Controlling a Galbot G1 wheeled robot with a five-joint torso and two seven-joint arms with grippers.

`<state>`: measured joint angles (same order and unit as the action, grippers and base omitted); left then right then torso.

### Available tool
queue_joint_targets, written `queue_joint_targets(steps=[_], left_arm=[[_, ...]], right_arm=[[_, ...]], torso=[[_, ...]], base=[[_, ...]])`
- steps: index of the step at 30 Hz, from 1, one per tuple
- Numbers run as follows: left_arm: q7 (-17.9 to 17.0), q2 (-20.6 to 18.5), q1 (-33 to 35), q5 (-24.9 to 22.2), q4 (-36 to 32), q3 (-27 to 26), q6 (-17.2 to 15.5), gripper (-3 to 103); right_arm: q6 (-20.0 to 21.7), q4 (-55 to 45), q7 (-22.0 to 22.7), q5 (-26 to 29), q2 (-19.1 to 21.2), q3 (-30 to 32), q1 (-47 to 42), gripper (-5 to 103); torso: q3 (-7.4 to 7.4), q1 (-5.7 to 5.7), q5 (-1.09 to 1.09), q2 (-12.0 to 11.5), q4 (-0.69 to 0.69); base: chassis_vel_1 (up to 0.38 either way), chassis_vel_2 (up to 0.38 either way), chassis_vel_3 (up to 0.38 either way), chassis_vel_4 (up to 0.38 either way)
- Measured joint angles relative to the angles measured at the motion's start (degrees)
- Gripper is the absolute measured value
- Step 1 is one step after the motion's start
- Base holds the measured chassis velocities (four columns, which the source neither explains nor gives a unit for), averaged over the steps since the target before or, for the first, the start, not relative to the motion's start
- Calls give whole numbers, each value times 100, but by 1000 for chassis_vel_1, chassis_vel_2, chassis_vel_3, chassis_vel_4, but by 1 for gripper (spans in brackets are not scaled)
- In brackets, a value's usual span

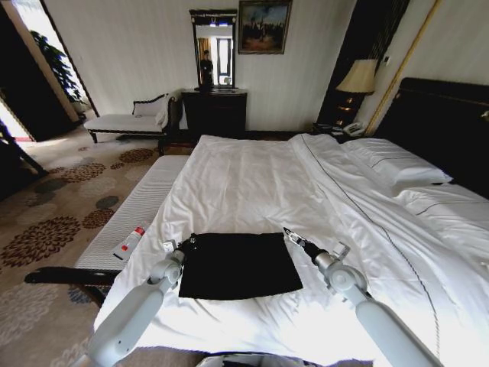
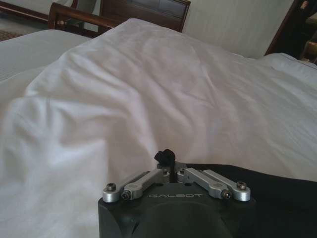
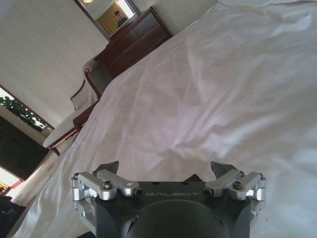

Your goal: Fold the clothes on the bed.

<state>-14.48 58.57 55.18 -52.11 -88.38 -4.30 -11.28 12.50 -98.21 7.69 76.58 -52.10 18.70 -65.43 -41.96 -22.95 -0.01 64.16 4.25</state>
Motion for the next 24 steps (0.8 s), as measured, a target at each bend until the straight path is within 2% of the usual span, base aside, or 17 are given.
queue_joint_targets(steps=[14, 24], left_arm=[[-27, -272, 162, -23, -200, -58, 31, 2], [-66, -356, 191, -54, -276, -100, 31, 2]], right_arm=[[8, 1007, -47, -117, -133, -670, 714, 100], [-4, 1420, -99, -244, -250, -888, 936, 100]], torso=[[0, 0, 0, 0, 0], [0, 0, 0, 0, 0]], base=[[0, 0, 0, 0], [0, 0, 0, 0]])
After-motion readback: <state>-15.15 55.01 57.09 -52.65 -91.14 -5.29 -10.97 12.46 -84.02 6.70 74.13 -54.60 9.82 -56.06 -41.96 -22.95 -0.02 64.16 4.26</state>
